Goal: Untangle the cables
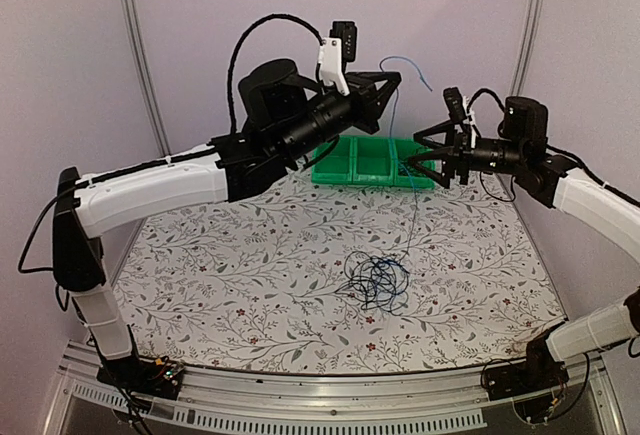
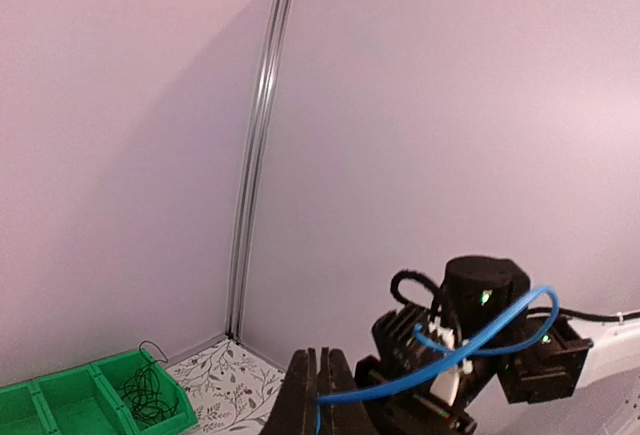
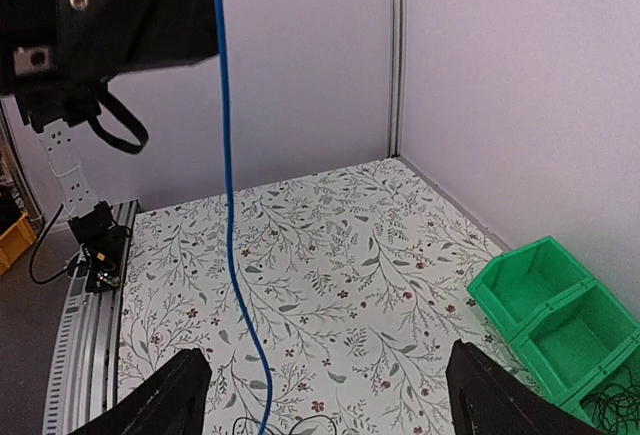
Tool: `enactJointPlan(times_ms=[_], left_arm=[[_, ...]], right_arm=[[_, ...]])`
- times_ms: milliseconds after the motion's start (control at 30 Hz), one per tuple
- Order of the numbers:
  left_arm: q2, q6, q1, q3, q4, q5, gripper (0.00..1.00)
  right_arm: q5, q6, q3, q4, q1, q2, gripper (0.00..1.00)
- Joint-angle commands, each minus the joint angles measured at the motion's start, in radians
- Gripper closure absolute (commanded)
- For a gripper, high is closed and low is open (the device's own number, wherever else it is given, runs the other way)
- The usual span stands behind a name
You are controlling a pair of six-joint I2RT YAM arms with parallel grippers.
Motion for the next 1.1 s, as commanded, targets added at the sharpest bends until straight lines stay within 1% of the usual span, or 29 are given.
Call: enactJointPlan(times_ms=[0,33,100,200,300,400,433,567,700,800,933,1000,1067], left_arm=[[-0.059,-0.021,0.002,0.023,0.048,-0.041,1.0],[-0.06,-0.02,0.001,0.032,0.045,-0.043,1.0],[-0.06,-0.01,-0.008,0.062,0.034,-0.045,1.0],[-0.05,0.026,-0.026,0.131,-0.005,-0.052,1.0],[-0.029,0.063,-0.047,0.228,-0.063,-0.057,1.0],[-0.002,0.106,-0.071,0.339,-0.124,-0.059,1.0],[0.007,0.121,-0.08,0.378,-0.142,-0.062,1.0],[0.04,0.169,-0.102,0.514,-0.191,-0.077,1.0],[0.062,0.195,-0.121,0.61,-0.199,-0.087,1.0],[0.07,0.22,-0.125,0.648,-0.206,-0.095,1.0],[0.066,0.256,-0.126,0.639,-0.231,-0.124,1.0],[0.064,0.266,-0.127,0.623,-0.247,-0.132,1.0],[0.064,0.267,-0.126,0.613,-0.253,-0.131,1.0]], right_arm=[[-0.04,-0.003,-0.138,0.11,0.044,-0.021,0.18],[-0.04,-0.009,-0.163,0.121,0.052,-0.009,0.22],[-0.038,-0.021,-0.204,0.149,0.068,0.031,0.34],[-0.031,-0.001,-0.252,0.234,0.076,0.099,0.48],[-0.005,0.034,-0.295,0.334,0.08,0.177,0.6],[0.011,0.051,-0.316,0.395,0.09,0.241,0.77],[0.017,0.047,-0.321,0.405,0.092,0.256,0.8],[0.018,0.041,-0.313,0.418,0.096,0.34,0.84],[0.019,0.101,-0.258,0.405,0.096,0.423,1.0],[-0.014,0.137,-0.185,0.308,0.094,0.508,1.0],[-0.071,0.138,-0.125,0.206,0.049,0.529,1.0],[-0.092,0.12,-0.116,0.159,0.011,0.495,0.94],[-0.122,0.034,-0.099,0.071,-0.019,0.428,0.81]])
